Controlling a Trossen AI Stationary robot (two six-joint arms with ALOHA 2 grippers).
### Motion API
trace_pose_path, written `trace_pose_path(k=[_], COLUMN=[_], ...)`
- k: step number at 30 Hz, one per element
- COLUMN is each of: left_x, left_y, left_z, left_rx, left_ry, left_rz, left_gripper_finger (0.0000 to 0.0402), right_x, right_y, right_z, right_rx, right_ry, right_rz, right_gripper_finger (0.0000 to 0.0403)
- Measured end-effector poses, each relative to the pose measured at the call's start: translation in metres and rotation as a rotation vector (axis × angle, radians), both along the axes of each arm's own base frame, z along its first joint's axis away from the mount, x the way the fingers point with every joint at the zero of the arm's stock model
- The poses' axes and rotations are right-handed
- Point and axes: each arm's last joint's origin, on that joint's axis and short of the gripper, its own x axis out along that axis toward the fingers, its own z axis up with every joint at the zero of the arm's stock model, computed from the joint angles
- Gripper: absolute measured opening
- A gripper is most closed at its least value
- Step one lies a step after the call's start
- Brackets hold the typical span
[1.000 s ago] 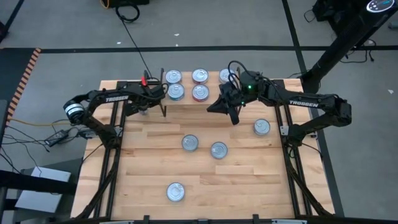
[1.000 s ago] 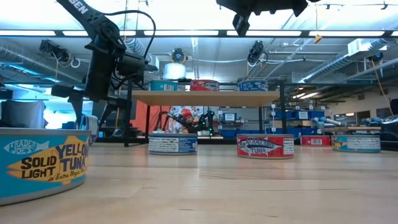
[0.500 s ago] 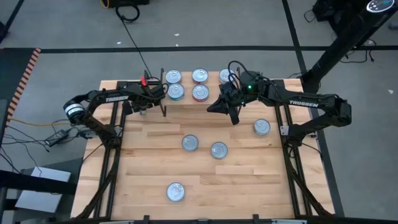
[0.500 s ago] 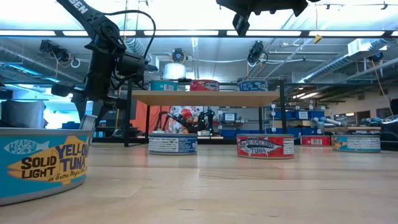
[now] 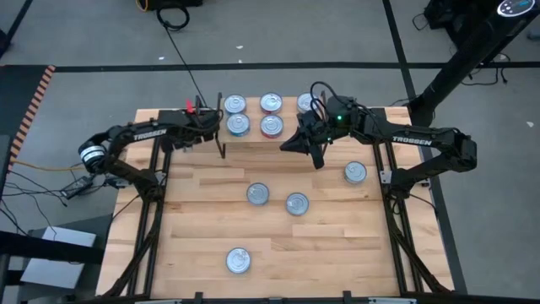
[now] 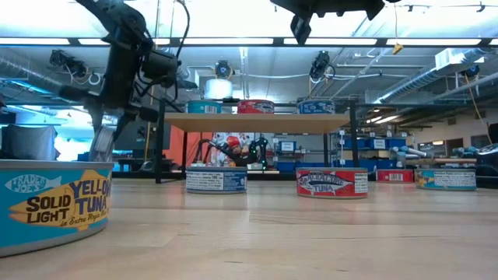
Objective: Stack canned seafood by type on shelf
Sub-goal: Stack the top blue tuna can on top of the other blue tuna can on the shelf
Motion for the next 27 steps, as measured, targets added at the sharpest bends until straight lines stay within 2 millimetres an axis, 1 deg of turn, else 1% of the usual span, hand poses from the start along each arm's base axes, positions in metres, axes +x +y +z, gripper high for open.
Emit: trace_pose_path(k=[3,7,16,19,22,25,27], left_x=[0.003,0.006,0.007,0.009,0.013,0.021,0.028], left_y=[0.003,0.007,0.012,0.011,0.007,-0.002,-0.009], left_z=[0.016,0.046,0.128,0.153,0.175,0.193,0.2], left_rx=[0.021,0.071,0.224,0.268,0.305,0.34,0.363], left_ry=[0.021,0.057,0.134,0.137,0.152,0.186,0.22], left_rz=[-0.026,-0.075,-0.216,-0.306,-0.445,-0.621,-0.743], left_gripper_finger=[0.015,0.015,0.015,0.0149,0.0149,0.0149,0.0149], right_x=[0.0,0.0,0.001,0.0,-0.001,-0.002,-0.003], right_y=[0.0,0.0,-0.002,-0.004,-0.007,-0.011,-0.013], right_z=[0.001,0.002,0.002,0.003,0.008,0.014,0.017], right_rx=[-0.005,-0.01,-0.032,-0.007,0.037,0.113,0.138], right_ry=[-0.013,-0.023,-0.024,-0.016,-0.018,-0.004,0.001], right_rz=[-0.002,-0.006,-0.048,-0.065,-0.086,-0.115,-0.124], right_gripper_finger=[0.0023,0.0023,0.0023,0.0023,0.0023,0.0023,0.0023])
